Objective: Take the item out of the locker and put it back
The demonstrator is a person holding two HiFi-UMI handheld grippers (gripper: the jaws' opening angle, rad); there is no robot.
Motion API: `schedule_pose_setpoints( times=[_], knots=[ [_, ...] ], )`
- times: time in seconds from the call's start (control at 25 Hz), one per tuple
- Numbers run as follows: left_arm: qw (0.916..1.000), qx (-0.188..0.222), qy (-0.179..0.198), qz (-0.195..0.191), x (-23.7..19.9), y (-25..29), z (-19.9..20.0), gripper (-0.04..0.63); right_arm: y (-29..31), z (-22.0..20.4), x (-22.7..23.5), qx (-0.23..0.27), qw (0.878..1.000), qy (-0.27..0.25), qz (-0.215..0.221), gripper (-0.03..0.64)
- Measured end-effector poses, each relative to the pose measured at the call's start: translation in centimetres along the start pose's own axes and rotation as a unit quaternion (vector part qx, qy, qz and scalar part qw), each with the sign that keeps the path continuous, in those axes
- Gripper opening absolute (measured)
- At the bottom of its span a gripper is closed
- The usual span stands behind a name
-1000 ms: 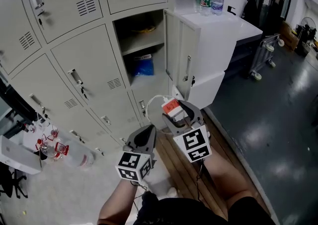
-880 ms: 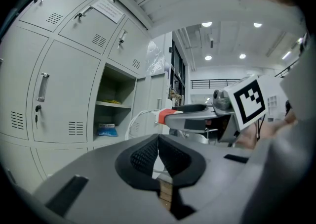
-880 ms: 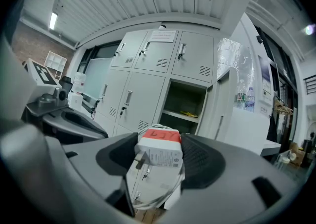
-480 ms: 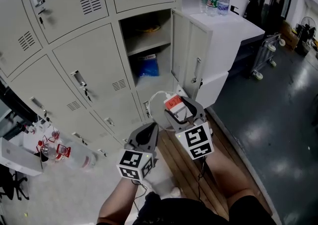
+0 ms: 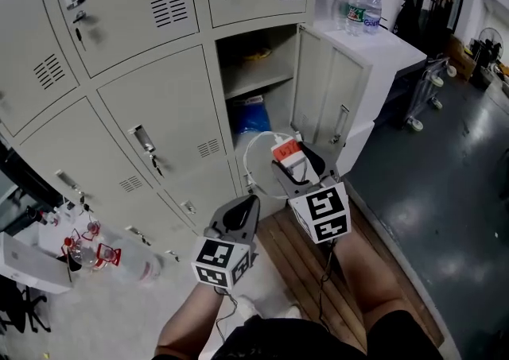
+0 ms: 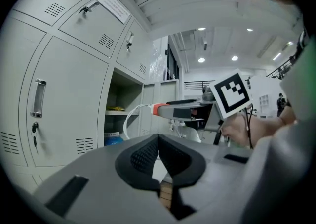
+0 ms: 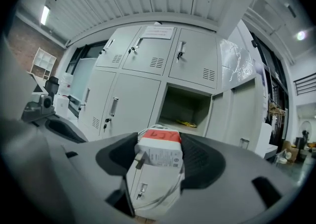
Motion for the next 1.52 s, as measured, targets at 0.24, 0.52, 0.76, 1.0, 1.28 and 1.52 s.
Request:
schedule_pose_setpoints(
  times=[0.24, 0.52, 0.76, 1.0, 1.28, 1.52],
  knots=[
    [0.9996, 0.009, 0.005, -0.025, -3.9, 0.4, 1.4, 0.006, 4.3, 1.6, -0.2, 0.006, 1.0, 0.004, -0.028, 0.273],
    [0.9985, 0.014, 0.011, -0.052, -7.1, 0.5, 2.1, 0.006, 7.8, 2.9, 0.3, 0.008, 0.998, 0.005, -0.066, 0.274],
    [0.9979, 0.017, 0.008, -0.061, -8.4, 0.5, 2.6, 0.006, 9.5, 3.5, 0.8, 0.003, 0.997, 0.0, -0.081, 0.274],
    [0.9974, 0.023, 0.009, -0.067, -8.7, 1.7, 3.0, 0.006, 11.5, 3.7, 2.0, 0.002, 0.996, 0.004, -0.084, 0.274],
    [0.9978, 0.025, 0.019, -0.059, -9.5, 4.4, 3.4, 0.006, 15.3, 3.8, 5.2, 0.01, 0.997, 0.01, -0.078, 0.274],
    [0.9984, 0.026, 0.021, -0.046, -10.6, 7.9, 3.7, 0.006, 19.6, 2.8, 8.5, 0.006, 0.998, 0.016, -0.068, 0.274]
  ],
)
Point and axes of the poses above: the fingertips, and each gripper's own axes: y forward along the fingers, x to its right, z out of its top, the point moved 2 cm from there along -y, backward along the fingers, and after that the axes turned 10 degrees about x, right-handed, at the moved point
